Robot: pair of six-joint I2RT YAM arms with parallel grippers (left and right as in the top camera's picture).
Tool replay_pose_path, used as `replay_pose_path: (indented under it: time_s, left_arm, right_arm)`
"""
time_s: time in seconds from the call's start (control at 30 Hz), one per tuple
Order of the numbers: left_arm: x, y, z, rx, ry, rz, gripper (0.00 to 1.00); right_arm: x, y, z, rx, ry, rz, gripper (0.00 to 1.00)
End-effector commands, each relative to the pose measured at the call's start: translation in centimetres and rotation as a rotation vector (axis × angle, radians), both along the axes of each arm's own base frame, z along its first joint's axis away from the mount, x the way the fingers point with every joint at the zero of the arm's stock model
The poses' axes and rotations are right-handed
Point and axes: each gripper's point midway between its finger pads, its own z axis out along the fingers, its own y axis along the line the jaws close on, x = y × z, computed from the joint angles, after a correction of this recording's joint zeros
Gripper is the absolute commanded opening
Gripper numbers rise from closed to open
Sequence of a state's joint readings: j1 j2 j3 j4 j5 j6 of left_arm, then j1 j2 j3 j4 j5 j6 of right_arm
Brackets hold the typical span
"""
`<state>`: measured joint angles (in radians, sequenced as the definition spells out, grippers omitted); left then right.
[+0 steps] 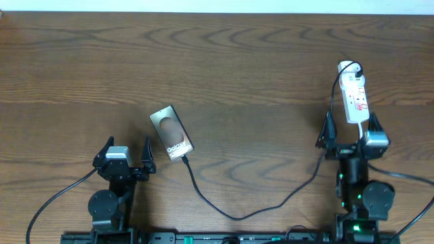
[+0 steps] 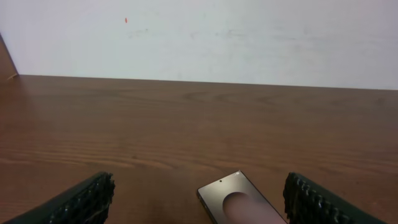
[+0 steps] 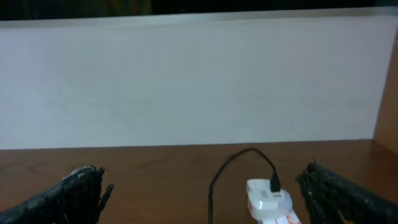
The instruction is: Plug charger to phone and switch on socket
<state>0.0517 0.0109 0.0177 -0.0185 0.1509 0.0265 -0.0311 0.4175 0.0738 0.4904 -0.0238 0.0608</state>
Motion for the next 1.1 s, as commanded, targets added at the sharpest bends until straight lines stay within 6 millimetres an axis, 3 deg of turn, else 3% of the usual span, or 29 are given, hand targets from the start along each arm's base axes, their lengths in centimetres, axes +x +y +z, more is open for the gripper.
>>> replay_pose_path:
  time_s: [0.0,0.3,0.5,1.07]
  left_arm:
    - [-0.1,-0.2,-1.5,-0.005,0.048,-0.012,0.88]
    - [-0.1,-0.2,-1.5,-0.005,0.048,-0.012,0.88]
    - [-0.1,-0.2,-1.5,-0.005,0.048,-0.012,0.88]
    - [-0.1,-0.2,-1.5,-0.005,0.048,-0.012,0.87]
  right_arm:
    - [-0.7,-0.2,-1.4,0.029,-0.007,-0.017,0.99]
    - [-1.4,-0.8,-4.3,0.018,0.107,-0.057,0.99]
    - [-2.3,-0.9,-7.4,0.008,0.228,-0.063,0.99]
    - [-2.7,-0.8,-7.3,-0.024,0.218,-0.059,0.99]
